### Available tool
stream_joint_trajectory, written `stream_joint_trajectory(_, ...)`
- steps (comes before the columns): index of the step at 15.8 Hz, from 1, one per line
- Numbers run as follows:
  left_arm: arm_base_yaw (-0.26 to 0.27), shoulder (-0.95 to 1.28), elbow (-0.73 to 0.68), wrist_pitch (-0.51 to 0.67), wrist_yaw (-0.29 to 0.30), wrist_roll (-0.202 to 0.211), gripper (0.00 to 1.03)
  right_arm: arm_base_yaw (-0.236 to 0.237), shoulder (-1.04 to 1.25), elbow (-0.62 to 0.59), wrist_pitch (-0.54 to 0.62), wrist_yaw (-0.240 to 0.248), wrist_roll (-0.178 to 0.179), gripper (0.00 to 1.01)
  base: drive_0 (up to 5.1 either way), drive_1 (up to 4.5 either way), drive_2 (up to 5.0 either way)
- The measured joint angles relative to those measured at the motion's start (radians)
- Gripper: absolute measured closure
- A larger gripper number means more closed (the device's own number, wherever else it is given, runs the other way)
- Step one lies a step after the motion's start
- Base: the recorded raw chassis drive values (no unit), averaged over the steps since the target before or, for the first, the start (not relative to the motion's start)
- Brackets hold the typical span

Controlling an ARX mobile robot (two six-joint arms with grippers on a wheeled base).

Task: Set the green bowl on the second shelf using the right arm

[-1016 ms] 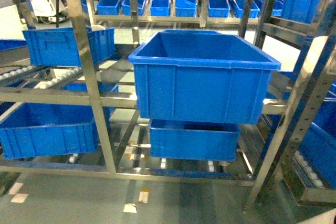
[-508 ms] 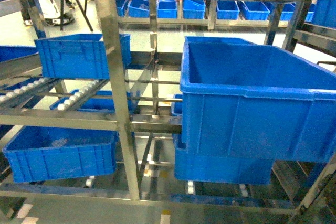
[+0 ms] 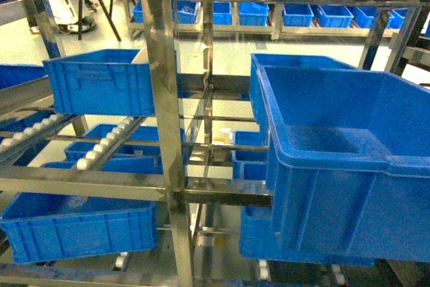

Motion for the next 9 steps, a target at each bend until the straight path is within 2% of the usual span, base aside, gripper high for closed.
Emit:
stream_joint_trajectory(1, 0.000, 0.000, 0.000, 0.000, 0.000, 0.000, 0.05, 0.000, 0.000, 0.000, -0.001, 0.000, 0.000, 0.99, 0.0, 0.00, 0.0)
stream_joint_trajectory(4, 0.000, 0.000, 0.000, 0.000, -0.002, 0.000, 0.05, 0.000, 0.000, 0.000, 0.000, -0.002, 0.000, 0.99, 3.8, -0.19, -3.7)
stream_joint_trajectory(8, 0.000, 0.000, 0.000, 0.002, 0.004, 0.000, 0.05, 0.000, 0.004, -0.002, -0.001, 0.006, 0.000, 0.99, 0.0, 0.00, 0.0)
stream_joint_trajectory(9, 0.000, 0.000, 0.000, -0.002, 0.002, 0.000, 0.05, 0.000, 0.000, -0.002, 0.000, 0.005, 0.000, 0.99, 0.1, 4.24, -4.0)
